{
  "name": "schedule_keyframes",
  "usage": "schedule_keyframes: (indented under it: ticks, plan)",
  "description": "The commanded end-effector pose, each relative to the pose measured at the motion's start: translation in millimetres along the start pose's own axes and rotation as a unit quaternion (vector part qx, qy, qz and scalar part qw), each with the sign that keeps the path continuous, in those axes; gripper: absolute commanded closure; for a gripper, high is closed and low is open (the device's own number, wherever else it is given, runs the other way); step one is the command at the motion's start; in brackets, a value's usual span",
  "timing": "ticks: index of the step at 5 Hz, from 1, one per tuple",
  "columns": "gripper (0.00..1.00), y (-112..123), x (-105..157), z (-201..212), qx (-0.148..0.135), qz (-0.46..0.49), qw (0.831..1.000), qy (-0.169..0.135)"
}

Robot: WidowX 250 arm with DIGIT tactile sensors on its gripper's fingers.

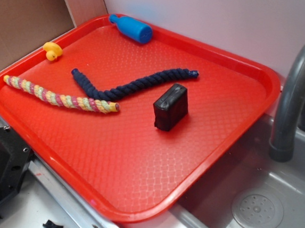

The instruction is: Grab the multicolored rope.

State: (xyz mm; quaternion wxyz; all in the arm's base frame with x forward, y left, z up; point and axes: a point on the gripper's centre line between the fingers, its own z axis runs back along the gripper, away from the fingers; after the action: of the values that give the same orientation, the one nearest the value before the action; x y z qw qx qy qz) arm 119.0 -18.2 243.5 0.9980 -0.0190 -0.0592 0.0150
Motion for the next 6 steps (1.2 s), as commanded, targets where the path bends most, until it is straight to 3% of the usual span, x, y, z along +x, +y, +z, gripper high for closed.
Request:
schedule_keyframes:
  ticks: [1, 2, 3, 4, 5, 6]
  plan:
    - [0.00, 0.0, 0.0, 0.0, 0.000, 0.000, 1.000, 0.000]
    - [0.00, 10.4, 7.3, -18.6, 0.008, 0.125, 0.992, -0.002]
    - [0.00, 15.5, 10.3, -29.9, 0.035, 0.245, 0.969, -0.019]
    - [0.00, 29.2, 12.8, -55.2, 0.031, 0.364, 0.930, -0.038]
    - [0.00, 47.9, 16.0, -85.6, 0.067, 0.474, 0.878, -0.009]
    - [0.00, 56.8, 16.9, -115.0, 0.082, 0.579, 0.811, -0.002]
